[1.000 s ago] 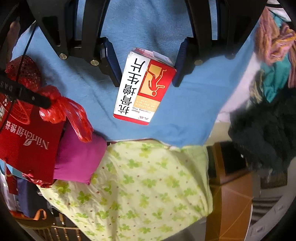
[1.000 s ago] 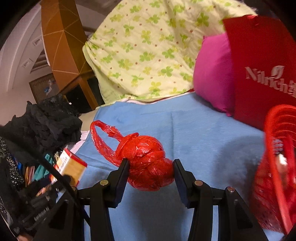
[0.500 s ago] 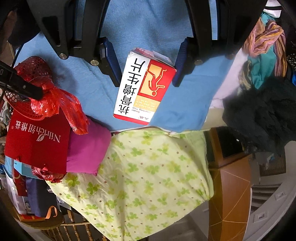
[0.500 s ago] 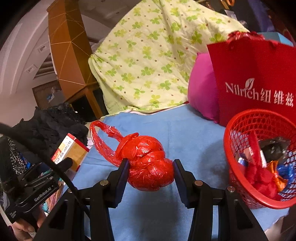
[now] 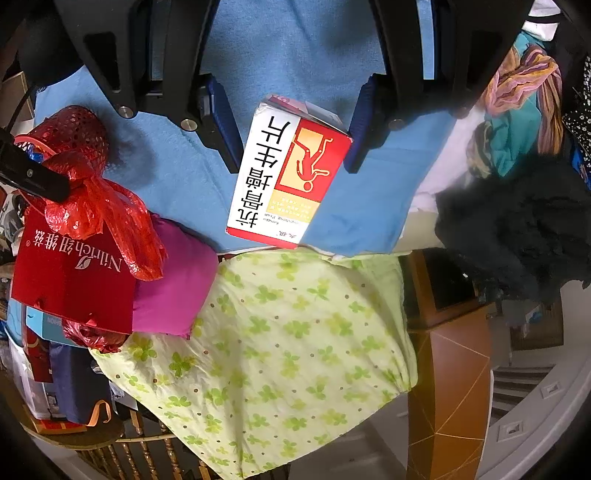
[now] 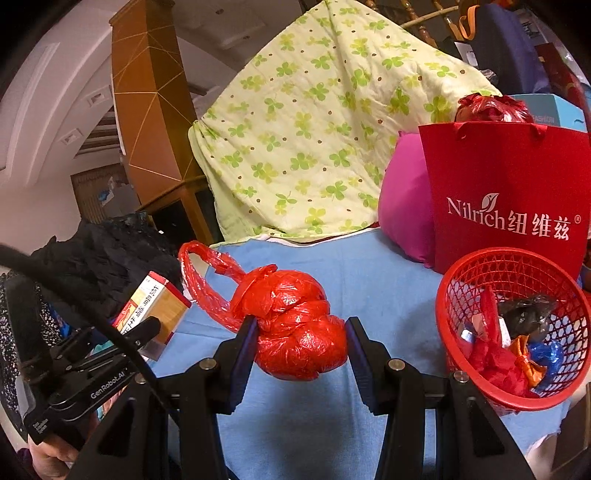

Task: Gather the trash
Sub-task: 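Carry the red bag and the box together over the red basket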

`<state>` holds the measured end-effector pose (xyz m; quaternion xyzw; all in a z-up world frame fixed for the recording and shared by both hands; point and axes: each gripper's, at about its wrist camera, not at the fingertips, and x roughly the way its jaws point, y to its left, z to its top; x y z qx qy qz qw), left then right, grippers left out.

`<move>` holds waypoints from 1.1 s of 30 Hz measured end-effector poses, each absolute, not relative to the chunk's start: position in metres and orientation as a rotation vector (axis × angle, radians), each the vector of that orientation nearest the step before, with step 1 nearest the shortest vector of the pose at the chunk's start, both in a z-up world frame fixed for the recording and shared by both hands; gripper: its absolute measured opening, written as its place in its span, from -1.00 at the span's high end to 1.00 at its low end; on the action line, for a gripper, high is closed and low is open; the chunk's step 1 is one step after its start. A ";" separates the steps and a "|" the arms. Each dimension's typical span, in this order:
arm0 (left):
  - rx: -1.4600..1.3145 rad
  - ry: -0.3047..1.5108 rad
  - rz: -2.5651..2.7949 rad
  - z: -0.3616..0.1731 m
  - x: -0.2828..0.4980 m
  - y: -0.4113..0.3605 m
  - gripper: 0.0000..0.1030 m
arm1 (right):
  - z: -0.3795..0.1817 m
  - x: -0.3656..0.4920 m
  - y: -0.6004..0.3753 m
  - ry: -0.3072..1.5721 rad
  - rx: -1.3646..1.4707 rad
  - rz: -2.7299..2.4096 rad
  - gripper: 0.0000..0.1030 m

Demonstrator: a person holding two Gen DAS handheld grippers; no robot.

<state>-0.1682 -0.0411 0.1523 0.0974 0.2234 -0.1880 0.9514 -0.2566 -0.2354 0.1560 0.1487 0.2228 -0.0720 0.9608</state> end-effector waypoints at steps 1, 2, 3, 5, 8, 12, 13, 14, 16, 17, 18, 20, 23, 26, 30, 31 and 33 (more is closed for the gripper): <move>0.198 0.451 -0.381 0.153 -0.169 -0.041 -0.12 | 0.156 -0.257 -0.236 0.450 0.304 -0.147 0.01; 0.199 0.450 -0.381 0.154 -0.170 -0.041 -0.12 | 0.156 -0.258 -0.236 0.449 0.307 -0.147 0.01; 0.198 0.448 -0.380 0.155 -0.171 -0.041 -0.12 | 0.156 -0.259 -0.237 0.448 0.308 -0.147 0.01; 0.196 0.450 -0.381 0.155 -0.173 -0.041 -0.12 | 0.157 -0.260 -0.238 0.445 0.310 -0.146 0.01; 0.202 0.443 -0.381 0.155 -0.175 -0.040 -0.12 | 0.159 -0.263 -0.237 0.436 0.305 -0.146 0.01; 0.203 0.440 -0.383 0.156 -0.177 -0.041 -0.12 | 0.160 -0.265 -0.239 0.427 0.309 -0.143 0.01; 0.206 0.438 -0.382 0.157 -0.178 -0.042 -0.12 | 0.160 -0.266 -0.240 0.423 0.309 -0.144 0.01; 0.208 0.437 -0.383 0.157 -0.179 -0.043 -0.12 | 0.160 -0.266 -0.240 0.420 0.311 -0.143 0.01; 0.208 0.438 -0.387 0.158 -0.179 -0.043 -0.12 | 0.161 -0.266 -0.241 0.416 0.314 -0.141 0.01; 0.209 0.437 -0.386 0.158 -0.179 -0.043 -0.12 | 0.161 -0.267 -0.242 0.413 0.315 -0.142 0.01; 0.211 0.437 -0.386 0.158 -0.179 -0.043 -0.12 | 0.161 -0.269 -0.241 0.412 0.315 -0.143 0.01; 0.215 0.439 -0.389 0.158 -0.180 -0.045 -0.12 | 0.160 -0.269 -0.241 0.410 0.318 -0.142 0.01; 0.216 0.439 -0.390 0.159 -0.181 -0.047 -0.12 | 0.160 -0.271 -0.241 0.410 0.318 -0.143 0.01; 0.220 0.442 -0.391 0.160 -0.180 -0.048 -0.12 | 0.161 -0.271 -0.241 0.408 0.317 -0.145 0.01; 0.224 0.440 -0.391 0.161 -0.181 -0.051 -0.12 | 0.161 -0.271 -0.241 0.406 0.315 -0.145 0.01; 0.225 0.442 -0.394 0.161 -0.181 -0.052 -0.12 | 0.162 -0.272 -0.241 0.405 0.316 -0.145 0.01; 0.227 0.443 -0.397 0.162 -0.182 -0.055 -0.12 | 0.162 -0.272 -0.240 0.402 0.319 -0.147 0.01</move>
